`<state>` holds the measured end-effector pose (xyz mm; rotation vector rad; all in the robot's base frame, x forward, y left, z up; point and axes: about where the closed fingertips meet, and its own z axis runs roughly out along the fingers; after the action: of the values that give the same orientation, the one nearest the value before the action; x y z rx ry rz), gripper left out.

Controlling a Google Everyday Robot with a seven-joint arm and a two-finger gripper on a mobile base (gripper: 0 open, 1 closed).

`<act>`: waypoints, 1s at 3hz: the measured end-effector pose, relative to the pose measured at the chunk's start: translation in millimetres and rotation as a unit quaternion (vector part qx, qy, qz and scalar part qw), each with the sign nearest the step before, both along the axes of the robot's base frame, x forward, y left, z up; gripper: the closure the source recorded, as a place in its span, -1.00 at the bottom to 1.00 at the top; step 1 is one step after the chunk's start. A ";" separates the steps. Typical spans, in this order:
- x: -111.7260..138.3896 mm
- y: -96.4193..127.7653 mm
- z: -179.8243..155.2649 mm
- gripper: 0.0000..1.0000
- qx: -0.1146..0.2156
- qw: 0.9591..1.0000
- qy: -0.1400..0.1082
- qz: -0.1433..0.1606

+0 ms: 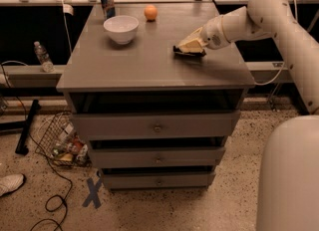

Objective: Move rxbar chocolate near white bowl

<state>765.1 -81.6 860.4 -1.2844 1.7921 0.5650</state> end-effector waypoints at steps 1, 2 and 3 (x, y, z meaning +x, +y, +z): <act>1.6 42.6 -1.6 1.00 0.000 0.999 -0.005 0.054; 7.9 81.0 3.3 1.00 0.000 0.994 -0.023 0.107; 15.5 107.8 7.5 1.00 0.002 0.989 -0.038 0.145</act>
Offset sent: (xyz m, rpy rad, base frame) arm 0.0298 0.1118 0.0267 0.0021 -0.1140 0.3290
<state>780.5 26.2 867.9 -1.5559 1.5525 0.6686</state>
